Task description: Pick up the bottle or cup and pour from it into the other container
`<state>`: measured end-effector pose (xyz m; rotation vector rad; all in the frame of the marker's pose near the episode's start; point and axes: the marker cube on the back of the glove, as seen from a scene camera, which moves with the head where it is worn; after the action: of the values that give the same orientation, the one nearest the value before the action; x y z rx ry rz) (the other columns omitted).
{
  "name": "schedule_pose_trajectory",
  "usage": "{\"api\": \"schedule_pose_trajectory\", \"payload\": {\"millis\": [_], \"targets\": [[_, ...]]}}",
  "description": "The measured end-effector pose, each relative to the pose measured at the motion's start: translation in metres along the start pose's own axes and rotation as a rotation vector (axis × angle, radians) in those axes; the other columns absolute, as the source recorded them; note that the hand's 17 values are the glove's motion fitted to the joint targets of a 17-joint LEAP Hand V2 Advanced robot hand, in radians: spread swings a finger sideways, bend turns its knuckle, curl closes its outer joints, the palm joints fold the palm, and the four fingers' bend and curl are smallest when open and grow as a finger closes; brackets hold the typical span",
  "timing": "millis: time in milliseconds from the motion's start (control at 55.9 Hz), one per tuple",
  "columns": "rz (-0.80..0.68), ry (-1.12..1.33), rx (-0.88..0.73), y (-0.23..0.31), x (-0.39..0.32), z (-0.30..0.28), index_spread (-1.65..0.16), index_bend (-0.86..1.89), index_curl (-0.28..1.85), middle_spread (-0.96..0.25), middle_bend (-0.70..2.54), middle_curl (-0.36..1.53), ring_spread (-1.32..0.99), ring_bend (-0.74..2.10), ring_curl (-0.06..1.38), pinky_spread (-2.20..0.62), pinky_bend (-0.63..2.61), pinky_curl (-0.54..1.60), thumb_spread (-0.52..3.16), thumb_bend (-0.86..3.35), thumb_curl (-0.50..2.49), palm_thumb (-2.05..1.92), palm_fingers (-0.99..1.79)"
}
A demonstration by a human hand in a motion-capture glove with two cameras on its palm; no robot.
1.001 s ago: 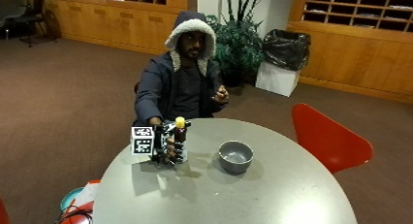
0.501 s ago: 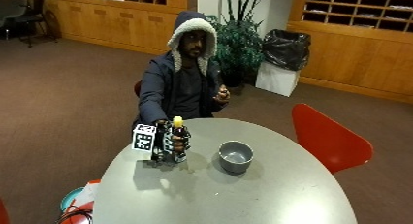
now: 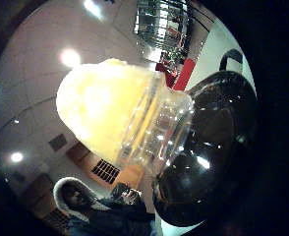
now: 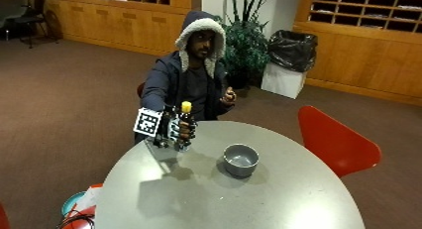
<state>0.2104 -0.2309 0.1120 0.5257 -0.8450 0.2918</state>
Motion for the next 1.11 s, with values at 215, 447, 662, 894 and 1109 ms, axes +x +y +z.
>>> {"api": "schedule_pose_trajectory", "payload": {"millis": [215, 447, 662, 894, 1109], "targets": [[-0.071, 0.27, -0.114, -0.022, -0.054, 0.015, -0.26, 0.27, 0.53, -0.25, 0.48, 0.52, -0.2, 0.67, 0.44, -0.13, 0.36, 0.38, 0.19, -0.03, 0.73, 1.01, 1.33], [-0.151, 0.72, -0.204, -0.031, -0.076, 0.064, -0.26, 0.27, 0.55, -0.25, 0.48, 0.53, -0.2, 0.67, 0.44, -0.14, 0.36, 0.38, 0.18, -0.03, 0.75, 1.01, 1.33], [-0.334, 1.082, -0.436, -0.042, -0.071, 0.098, -0.26, 0.27, 0.55, -0.25, 0.47, 0.53, -0.2, 0.66, 0.44, -0.14, 0.37, 0.38, 0.18, -0.03, 0.76, 1.0, 1.33], [-0.462, 1.419, -0.502, -0.047, -0.053, 0.115, -0.26, 0.27, 0.56, -0.25, 0.47, 0.54, -0.2, 0.66, 0.44, -0.14, 0.37, 0.38, 0.18, -0.03, 0.77, 1.0, 1.33], [-0.549, 1.579, -0.53, -0.04, -0.047, 0.137, -0.26, 0.27, 0.56, -0.25, 0.47, 0.54, -0.2, 0.66, 0.44, -0.14, 0.37, 0.38, 0.18, -0.04, 0.78, 1.01, 1.33]]}}
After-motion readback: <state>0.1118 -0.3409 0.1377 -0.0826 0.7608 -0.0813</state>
